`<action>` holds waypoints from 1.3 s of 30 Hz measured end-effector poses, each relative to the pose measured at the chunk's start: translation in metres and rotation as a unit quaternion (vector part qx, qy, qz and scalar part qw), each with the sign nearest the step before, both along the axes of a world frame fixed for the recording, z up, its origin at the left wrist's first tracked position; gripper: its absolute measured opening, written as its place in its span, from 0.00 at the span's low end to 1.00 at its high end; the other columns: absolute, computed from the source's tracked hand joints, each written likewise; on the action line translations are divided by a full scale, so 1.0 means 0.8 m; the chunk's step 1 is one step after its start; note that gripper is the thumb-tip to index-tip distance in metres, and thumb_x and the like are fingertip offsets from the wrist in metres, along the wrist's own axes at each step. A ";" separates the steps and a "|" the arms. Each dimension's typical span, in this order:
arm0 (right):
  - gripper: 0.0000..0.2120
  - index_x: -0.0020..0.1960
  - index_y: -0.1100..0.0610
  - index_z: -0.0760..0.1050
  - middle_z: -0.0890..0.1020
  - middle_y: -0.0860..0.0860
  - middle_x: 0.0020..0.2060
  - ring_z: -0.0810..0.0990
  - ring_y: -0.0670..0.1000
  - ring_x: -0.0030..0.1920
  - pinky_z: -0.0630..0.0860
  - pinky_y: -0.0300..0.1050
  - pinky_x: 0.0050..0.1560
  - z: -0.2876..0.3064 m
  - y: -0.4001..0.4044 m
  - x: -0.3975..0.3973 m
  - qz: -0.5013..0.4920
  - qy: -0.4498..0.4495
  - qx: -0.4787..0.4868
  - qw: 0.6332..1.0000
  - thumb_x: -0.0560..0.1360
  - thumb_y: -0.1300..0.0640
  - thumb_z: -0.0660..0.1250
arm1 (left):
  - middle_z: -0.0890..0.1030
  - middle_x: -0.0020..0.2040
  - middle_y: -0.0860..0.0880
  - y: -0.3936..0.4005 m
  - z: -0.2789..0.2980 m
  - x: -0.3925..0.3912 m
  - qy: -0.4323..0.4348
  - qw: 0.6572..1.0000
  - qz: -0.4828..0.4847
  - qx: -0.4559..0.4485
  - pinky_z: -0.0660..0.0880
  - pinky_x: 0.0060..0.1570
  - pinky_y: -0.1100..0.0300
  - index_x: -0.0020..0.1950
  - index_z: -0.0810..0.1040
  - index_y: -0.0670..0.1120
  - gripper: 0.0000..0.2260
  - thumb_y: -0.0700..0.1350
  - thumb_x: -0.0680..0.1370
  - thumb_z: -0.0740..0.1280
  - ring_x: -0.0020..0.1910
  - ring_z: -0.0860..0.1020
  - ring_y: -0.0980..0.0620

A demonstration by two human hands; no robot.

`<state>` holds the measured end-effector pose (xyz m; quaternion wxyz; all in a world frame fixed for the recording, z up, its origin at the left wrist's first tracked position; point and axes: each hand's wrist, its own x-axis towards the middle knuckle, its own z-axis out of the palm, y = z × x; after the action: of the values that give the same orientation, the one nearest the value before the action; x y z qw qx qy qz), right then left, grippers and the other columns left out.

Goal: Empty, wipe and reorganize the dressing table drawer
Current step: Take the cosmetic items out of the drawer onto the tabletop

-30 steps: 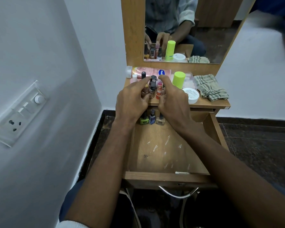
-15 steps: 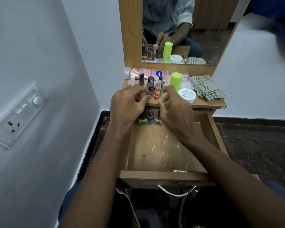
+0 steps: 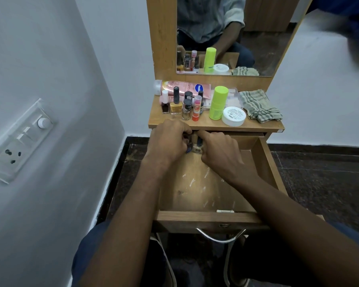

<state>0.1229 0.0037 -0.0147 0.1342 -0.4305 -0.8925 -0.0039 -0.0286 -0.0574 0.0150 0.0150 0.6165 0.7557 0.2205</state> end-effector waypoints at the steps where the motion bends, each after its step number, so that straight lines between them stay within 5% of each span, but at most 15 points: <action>1: 0.19 0.64 0.51 0.76 0.83 0.53 0.47 0.83 0.60 0.47 0.69 0.48 0.38 -0.002 0.000 -0.001 0.004 0.001 -0.004 1.000 0.74 0.59 0.69 | 0.88 0.55 0.50 0.000 0.001 0.000 0.006 1.000 0.007 0.006 0.84 0.52 0.48 0.62 0.88 0.54 0.15 0.41 0.78 0.75 0.52 0.84 0.48; 6: 0.09 0.56 0.54 0.77 0.82 0.54 0.45 0.82 0.60 0.46 0.69 0.48 0.36 -0.006 0.002 -0.003 0.016 0.010 -0.014 1.000 0.76 0.61 0.68 | 0.86 0.53 0.49 0.000 0.002 0.007 0.043 0.998 0.027 -0.021 0.74 0.44 0.54 0.62 0.87 0.54 0.13 0.43 0.80 0.72 0.51 0.81 0.47; 14: 0.07 0.50 0.53 0.81 0.84 0.53 0.42 0.83 0.59 0.44 0.80 0.50 0.38 -0.007 0.009 -0.005 0.002 0.077 -0.104 0.992 0.72 0.60 0.72 | 0.86 0.51 0.47 0.007 -0.007 0.013 0.041 0.998 0.033 -0.017 0.80 0.49 0.49 0.60 0.88 0.53 0.11 0.44 0.79 0.74 0.50 0.82 0.44; 24: 0.07 0.48 0.50 0.79 0.83 0.51 0.41 0.82 0.57 0.44 0.79 0.51 0.40 -0.004 0.008 -0.003 -0.014 0.096 -0.152 0.984 0.73 0.60 0.73 | 0.86 0.51 0.52 0.011 -0.016 0.013 -0.006 1.000 0.017 -0.010 0.83 0.50 0.47 0.52 0.86 0.56 0.08 0.45 0.75 0.78 0.50 0.83 0.48; 34: 0.15 0.56 0.49 0.76 0.84 0.50 0.46 0.82 0.56 0.48 0.73 0.47 0.40 0.006 -0.001 0.002 -0.021 0.112 -0.170 0.979 0.73 0.60 0.75 | 0.86 0.40 0.57 0.007 -0.018 -0.003 -0.108 0.993 -0.047 0.013 0.85 0.46 0.53 0.45 0.87 0.53 0.09 0.39 0.72 0.80 0.41 0.84 0.59; 39: 0.15 0.54 0.47 0.71 0.82 0.48 0.42 0.81 0.55 0.45 0.80 0.55 0.44 0.025 -0.008 0.004 -0.017 0.156 -0.134 0.979 0.74 0.61 0.73 | 0.86 0.38 0.52 -0.007 0.007 -0.029 -0.207 0.974 -0.080 0.036 0.83 0.42 0.63 0.46 0.88 0.46 0.09 0.35 0.71 0.81 0.35 0.84 0.59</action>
<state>0.1265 -0.0028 0.0056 0.2125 -0.4551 -0.8457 0.1805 -0.0520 -0.0633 0.0208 0.1666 0.6164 0.6757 0.3684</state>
